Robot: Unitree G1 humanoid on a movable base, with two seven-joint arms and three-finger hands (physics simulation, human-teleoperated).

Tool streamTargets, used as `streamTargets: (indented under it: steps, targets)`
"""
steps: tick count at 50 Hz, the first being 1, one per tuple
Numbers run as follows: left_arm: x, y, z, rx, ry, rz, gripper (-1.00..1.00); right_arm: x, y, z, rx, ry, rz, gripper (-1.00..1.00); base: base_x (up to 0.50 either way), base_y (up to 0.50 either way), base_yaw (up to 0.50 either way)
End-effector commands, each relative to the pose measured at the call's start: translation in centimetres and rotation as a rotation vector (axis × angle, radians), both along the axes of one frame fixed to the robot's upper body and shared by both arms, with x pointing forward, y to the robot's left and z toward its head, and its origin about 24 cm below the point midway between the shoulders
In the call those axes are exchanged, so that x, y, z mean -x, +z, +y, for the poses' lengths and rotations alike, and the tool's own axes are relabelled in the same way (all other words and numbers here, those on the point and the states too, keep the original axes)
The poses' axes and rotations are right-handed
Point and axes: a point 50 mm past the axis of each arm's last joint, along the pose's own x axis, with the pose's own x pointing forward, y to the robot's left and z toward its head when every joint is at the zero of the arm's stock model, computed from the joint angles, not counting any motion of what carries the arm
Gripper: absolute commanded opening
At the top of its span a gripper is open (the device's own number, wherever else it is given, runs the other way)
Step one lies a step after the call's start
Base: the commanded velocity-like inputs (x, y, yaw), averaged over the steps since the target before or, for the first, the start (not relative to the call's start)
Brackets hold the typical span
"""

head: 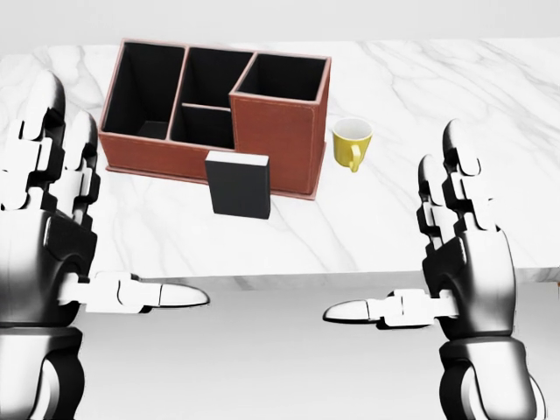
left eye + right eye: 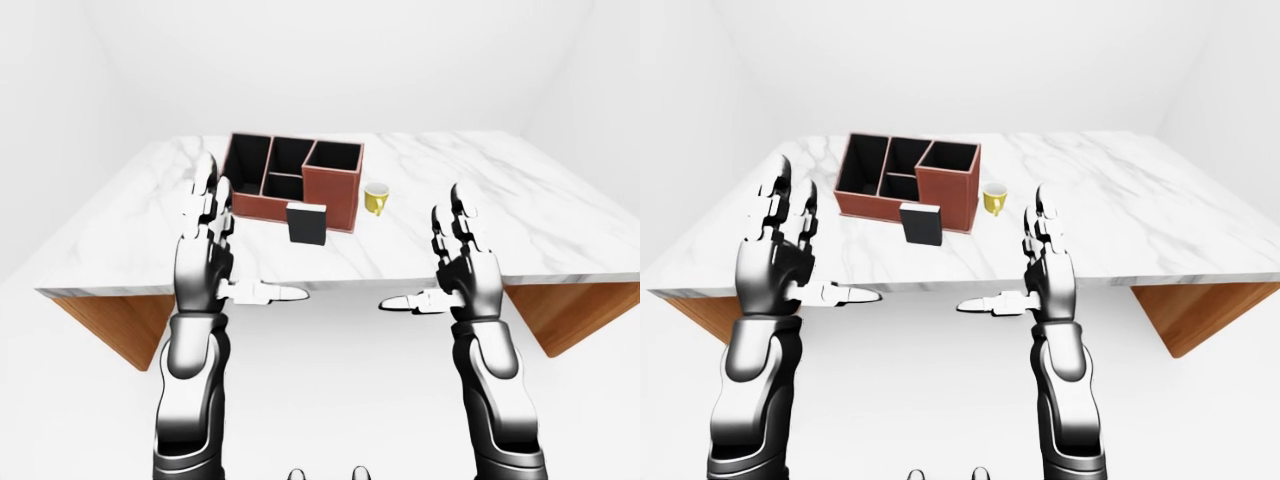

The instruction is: Pick up the book and place it in the right compartment of the caddy.

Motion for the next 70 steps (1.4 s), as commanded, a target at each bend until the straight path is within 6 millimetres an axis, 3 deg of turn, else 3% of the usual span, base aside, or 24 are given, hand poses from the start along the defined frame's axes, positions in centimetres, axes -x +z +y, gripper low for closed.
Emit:
streamTargets:
  steps: [1,41,55,70]
  targets:
    - [0.75,1.47,-0.02,-0.003,-0.005,-0.073,1.00,0.39,0.71,0.23,-0.004,0.016,-0.034,1.00,0.29,0.38,0.00]
    - [0.60,1.19,-0.69,-0.022,-0.023,-0.059,1.00,0.23,1.37,0.17,-0.014,0.012,-0.062,1.00,0.32,0.46,0.00]
    - [0.83,1.04,-0.87,-0.023,-0.027,-0.055,1.00,0.45,1.37,-0.04,-0.029,0.010,-0.064,1.00,0.06,0.04,0.00]
    - [0.82,0.91,-0.90,-0.024,-0.027,-0.049,1.00,0.12,1.23,0.28,-0.024,0.016,-0.055,1.00,0.00,0.00,-0.48]
